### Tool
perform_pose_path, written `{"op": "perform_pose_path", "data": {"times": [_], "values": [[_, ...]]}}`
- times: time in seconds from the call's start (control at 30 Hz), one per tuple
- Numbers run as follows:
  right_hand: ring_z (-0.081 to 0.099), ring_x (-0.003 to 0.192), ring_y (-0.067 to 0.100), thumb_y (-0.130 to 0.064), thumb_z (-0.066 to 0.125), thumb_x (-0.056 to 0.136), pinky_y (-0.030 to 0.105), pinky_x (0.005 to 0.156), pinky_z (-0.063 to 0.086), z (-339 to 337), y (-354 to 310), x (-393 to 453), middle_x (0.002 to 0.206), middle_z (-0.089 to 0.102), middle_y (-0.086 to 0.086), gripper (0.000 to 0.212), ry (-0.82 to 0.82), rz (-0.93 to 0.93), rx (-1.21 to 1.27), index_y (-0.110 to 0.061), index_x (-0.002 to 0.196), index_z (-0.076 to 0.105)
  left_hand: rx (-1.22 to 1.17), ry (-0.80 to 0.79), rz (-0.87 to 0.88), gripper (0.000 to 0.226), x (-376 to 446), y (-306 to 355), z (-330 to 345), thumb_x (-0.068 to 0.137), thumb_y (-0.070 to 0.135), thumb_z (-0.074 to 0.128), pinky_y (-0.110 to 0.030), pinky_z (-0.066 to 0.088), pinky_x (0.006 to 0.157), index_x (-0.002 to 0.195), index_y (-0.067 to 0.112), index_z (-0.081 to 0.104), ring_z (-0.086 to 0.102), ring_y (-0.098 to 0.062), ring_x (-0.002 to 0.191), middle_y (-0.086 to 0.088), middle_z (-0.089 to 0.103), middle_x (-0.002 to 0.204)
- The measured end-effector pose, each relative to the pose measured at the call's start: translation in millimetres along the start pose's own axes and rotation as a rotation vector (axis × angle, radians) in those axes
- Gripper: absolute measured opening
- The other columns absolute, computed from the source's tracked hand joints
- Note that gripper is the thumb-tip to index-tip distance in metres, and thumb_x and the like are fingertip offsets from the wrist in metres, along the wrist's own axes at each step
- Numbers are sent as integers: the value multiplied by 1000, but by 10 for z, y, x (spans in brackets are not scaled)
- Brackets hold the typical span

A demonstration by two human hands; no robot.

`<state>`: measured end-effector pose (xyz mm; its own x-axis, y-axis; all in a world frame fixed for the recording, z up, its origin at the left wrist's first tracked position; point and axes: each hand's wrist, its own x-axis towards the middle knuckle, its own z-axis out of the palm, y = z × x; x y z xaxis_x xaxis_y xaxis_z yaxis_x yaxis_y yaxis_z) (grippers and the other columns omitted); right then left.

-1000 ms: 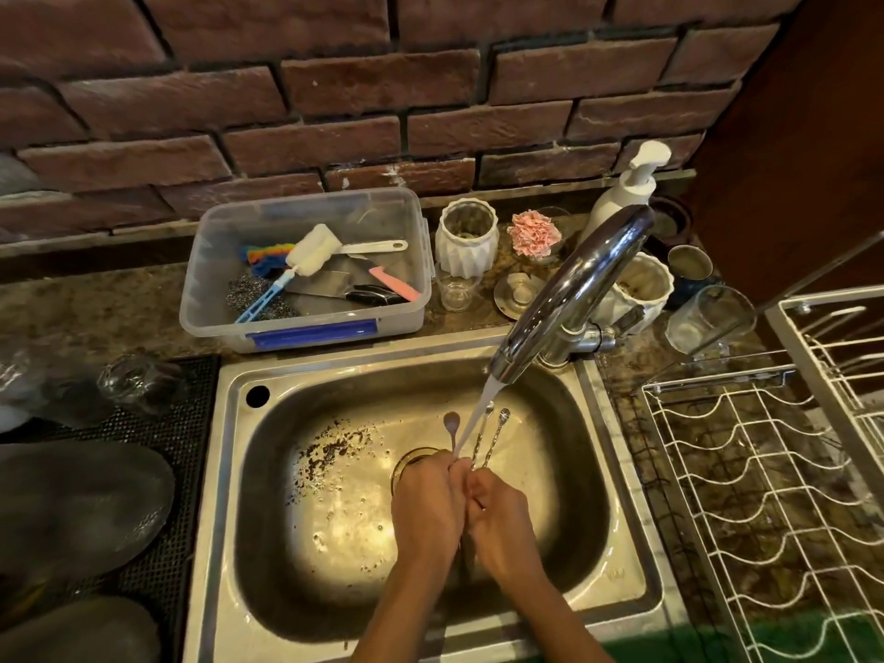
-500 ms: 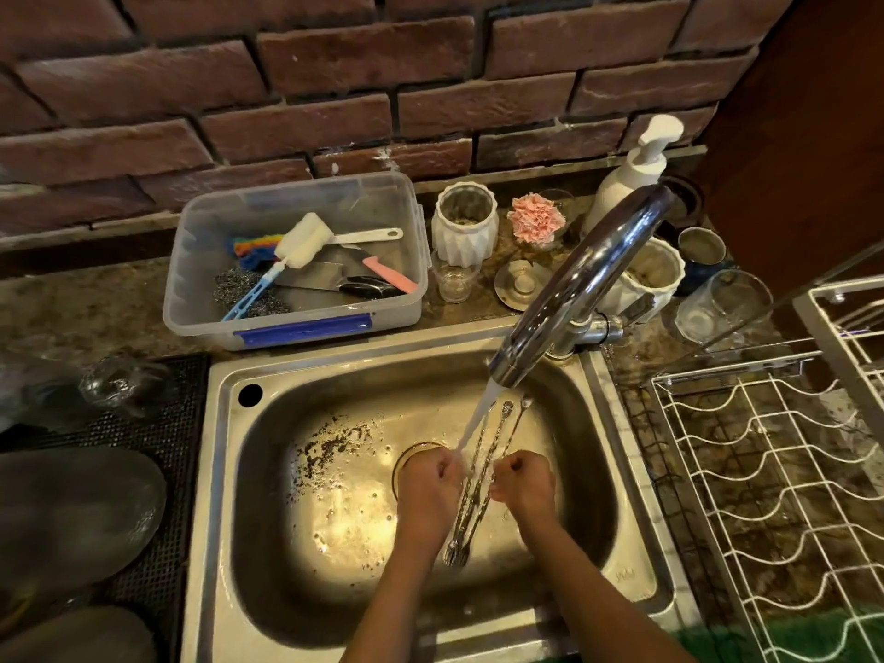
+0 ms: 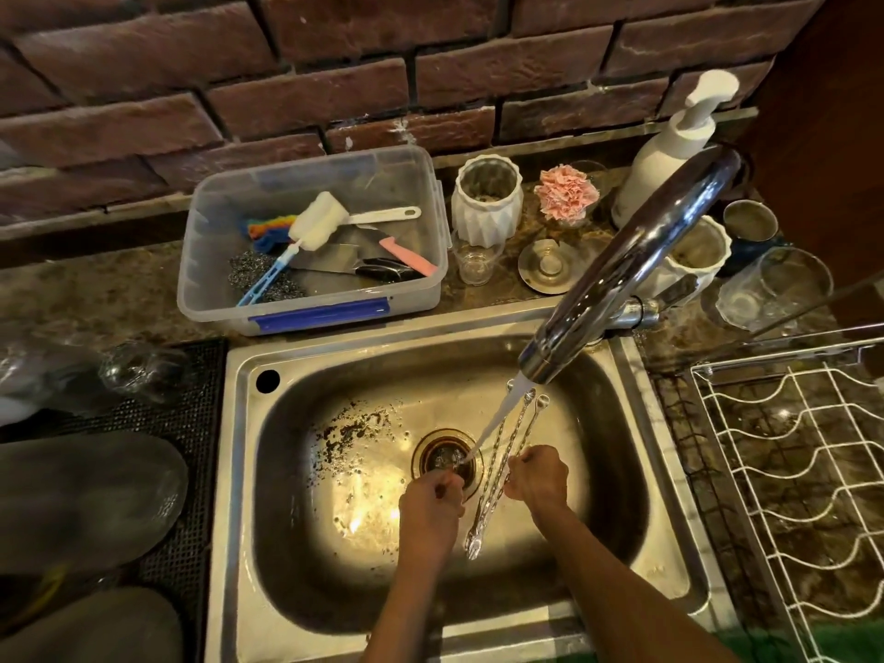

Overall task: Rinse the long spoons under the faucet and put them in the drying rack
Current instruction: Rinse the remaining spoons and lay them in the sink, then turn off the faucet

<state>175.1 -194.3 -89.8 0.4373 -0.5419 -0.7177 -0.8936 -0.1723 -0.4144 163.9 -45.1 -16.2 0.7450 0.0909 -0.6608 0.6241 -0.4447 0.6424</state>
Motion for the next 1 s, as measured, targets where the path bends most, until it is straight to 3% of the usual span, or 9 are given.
{"op": "perform_pose_path", "data": {"times": [0.07,0.23,0.4,0.5,0.57,0.67,0.83,0.9,1.0], "values": [[72,61,23,-15,67,92,37,64,63,18,0,9,79,73,7,7,1,-17,-47,-9,89,69,14,16,-6,14,-5,-21,-16,99,11,58,-25,52,64,100,14,71,69,-16,70,-2,73,89],[73,67,30,-13,65,91,45,68,64,23,16,20,83,73,12,7,-9,-16,-53,-8,88,68,63,31,26,14,-48,-83,-95,98,11,59,-37,58,76,98,16,72,70,-20,76,-2,72,86],[72,63,28,-13,67,91,41,66,64,-76,9,-60,80,72,13,10,-43,28,44,-7,84,64,139,73,92,19,-178,-158,-218,99,12,57,-29,54,78,108,13,73,67,-15,86,-2,73,100],[68,63,31,-7,59,94,40,66,61,-186,34,-169,79,70,16,17,-64,13,82,-4,78,64,274,115,177,18,-347,-182,-290,100,15,56,-13,44,68,111,18,70,59,-3,83,2,71,104],[63,70,32,-4,54,97,39,69,53,-277,54,-302,81,67,19,20,-119,-65,76,-2,81,65,341,145,229,20,-493,-238,-334,101,18,54,-18,47,76,116,20,67,61,-8,91,0,70,112],[67,88,34,-8,53,96,46,81,56,-483,79,-641,90,71,18,18,-110,-293,9,0,91,68,414,199,329,26,-738,-381,-384,101,22,53,-24,40,94,126,19,63,55,-15,113,-3,62,129],[67,91,34,-10,51,98,42,79,53,-845,183,-1209,93,72,21,24,-38,-543,-29,5,91,68,617,325,460,38,-1123,-676,-397,102,34,50,-40,37,111,134,17,58,47,-25,132,-9,55,143],[66,86,32,-13,50,100,42,75,53,-917,254,-1333,93,72,17,24,-38,-590,-39,1,94,68,697,341,473,45,-1234,-828,-349,102,42,45,-45,30,117,139,18,54,40,-28,141,-12,48,152],[62,85,20,-15,52,100,29,74,46,-966,360,-1427,102,72,10,22,-4,-658,-89,-5,107,70,808,347,476,60,-1333,-995,-247,101,57,33,-50,12,121,149,23,42,25,-33,152,-12,32,163]]}}
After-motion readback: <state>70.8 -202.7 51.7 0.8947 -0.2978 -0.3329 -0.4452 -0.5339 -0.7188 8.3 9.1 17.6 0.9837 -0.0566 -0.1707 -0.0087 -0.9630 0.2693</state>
